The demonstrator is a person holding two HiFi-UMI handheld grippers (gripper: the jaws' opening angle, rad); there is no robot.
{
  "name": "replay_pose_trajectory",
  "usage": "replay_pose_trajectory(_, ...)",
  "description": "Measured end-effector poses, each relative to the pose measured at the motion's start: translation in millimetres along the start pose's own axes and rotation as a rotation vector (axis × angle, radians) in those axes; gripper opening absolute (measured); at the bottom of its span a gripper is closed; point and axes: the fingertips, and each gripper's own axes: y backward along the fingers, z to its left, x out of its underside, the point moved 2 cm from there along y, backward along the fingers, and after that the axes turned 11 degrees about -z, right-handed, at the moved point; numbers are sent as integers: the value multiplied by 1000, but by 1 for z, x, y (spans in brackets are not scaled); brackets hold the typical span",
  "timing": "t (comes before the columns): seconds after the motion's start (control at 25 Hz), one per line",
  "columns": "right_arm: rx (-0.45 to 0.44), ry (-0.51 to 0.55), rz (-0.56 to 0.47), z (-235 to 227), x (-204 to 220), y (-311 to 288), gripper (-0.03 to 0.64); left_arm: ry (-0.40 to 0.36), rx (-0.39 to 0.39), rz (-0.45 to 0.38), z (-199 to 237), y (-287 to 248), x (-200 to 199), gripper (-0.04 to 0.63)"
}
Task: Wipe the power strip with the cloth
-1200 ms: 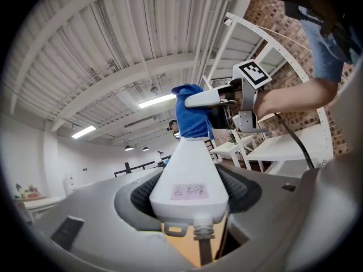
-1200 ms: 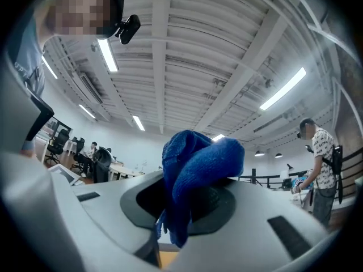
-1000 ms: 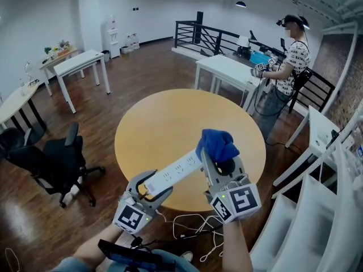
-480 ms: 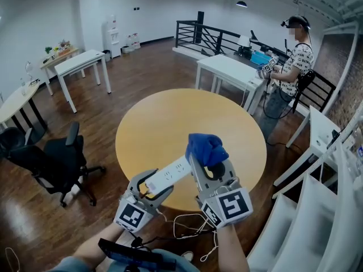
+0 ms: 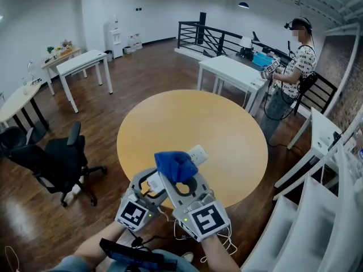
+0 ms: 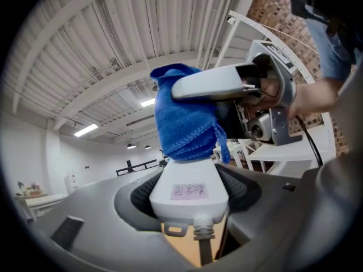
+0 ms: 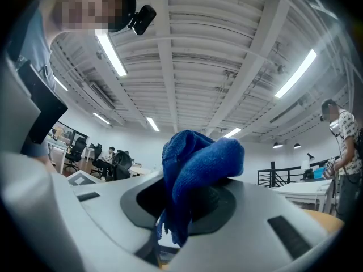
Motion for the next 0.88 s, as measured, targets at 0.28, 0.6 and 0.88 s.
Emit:
replay_pose_trajectory(0.28, -76, -39, 7, 38, 14, -6, 77, 4, -6, 14, 3, 0, 2, 285)
replay_pose_trajectory(0.6, -80, -45, -24, 45, 10, -8, 77, 41, -16, 4, 8, 3, 3, 285)
replay_pose_trajectory(0.88, 40, 58, -9, 18, 4, 30, 77, 247, -104, -47, 45, 10, 1, 284)
